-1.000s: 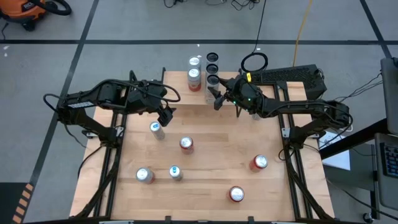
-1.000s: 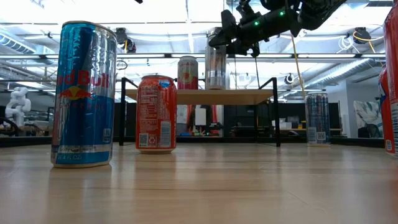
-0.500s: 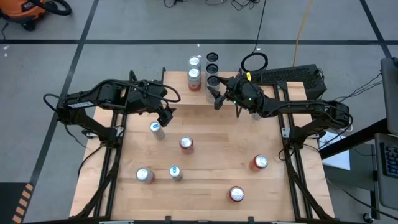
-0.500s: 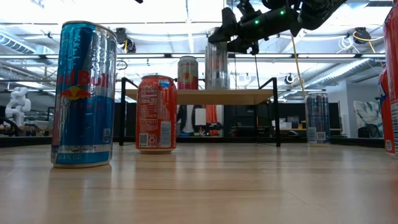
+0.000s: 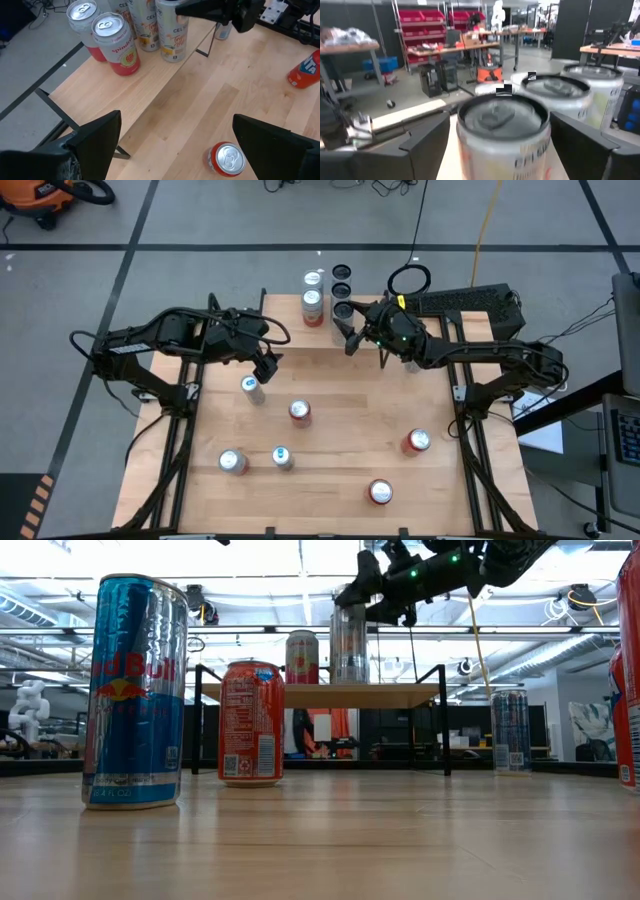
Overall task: Place canned beverage on shelf
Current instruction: Put the white-yellow soda can aligned with the other white-yellow can on the shelf
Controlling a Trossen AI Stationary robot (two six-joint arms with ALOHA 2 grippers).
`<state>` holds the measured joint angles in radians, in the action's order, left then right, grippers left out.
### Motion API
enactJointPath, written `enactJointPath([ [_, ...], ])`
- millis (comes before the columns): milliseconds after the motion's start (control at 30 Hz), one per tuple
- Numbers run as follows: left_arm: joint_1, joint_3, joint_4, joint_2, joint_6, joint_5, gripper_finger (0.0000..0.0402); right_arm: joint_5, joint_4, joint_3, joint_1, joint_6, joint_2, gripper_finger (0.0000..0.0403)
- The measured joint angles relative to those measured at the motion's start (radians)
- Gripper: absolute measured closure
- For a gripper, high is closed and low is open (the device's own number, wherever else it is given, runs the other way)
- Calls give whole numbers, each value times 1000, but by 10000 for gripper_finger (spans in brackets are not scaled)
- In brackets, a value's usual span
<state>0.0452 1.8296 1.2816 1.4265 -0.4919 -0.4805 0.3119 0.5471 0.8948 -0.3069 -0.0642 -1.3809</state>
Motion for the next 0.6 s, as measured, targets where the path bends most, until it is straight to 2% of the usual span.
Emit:
enactJointPath([
  [167, 0, 0, 0, 0, 0, 0, 16, 0, 41, 0, 0, -2, 23, 74],
  [333, 0, 0, 0, 0, -1, 0, 16, 29, 5, 0, 1, -13, 96, 71],
  [433, 0, 0, 0, 0, -1, 0, 16, 30, -109, 1, 1, -33, 174, 73],
  [600, 0, 0, 0, 0, 0, 0, 16, 21, -425, 1, 4, -142, 283, 74],
])
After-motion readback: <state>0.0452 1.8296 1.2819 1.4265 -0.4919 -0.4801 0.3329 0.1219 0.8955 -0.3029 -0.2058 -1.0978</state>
